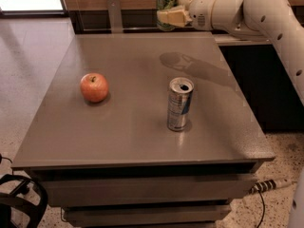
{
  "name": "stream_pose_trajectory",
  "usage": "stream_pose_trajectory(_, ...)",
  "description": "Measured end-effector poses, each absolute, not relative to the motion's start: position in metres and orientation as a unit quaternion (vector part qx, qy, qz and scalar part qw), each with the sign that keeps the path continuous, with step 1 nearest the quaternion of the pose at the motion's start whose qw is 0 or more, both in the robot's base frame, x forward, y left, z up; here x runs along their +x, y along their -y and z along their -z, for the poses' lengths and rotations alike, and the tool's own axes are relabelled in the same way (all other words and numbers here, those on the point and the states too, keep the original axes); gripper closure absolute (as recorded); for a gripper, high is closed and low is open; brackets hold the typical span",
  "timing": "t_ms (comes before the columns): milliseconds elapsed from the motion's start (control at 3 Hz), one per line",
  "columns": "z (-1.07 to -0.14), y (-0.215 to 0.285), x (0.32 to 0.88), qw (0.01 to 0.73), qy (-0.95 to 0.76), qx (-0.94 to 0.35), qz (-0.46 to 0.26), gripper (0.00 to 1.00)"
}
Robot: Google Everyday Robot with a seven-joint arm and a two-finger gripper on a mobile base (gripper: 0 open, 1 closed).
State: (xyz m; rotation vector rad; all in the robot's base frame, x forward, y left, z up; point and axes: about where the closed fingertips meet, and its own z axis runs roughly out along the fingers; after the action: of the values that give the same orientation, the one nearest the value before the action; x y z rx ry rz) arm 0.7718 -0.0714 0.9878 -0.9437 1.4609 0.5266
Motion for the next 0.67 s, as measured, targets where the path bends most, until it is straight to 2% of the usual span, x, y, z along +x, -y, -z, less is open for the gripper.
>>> stream_pose_trajectory(667, -0.9817, 0.0762, 0.7769, 0.599, -0.655, -0.398, -0.232, 1.0)
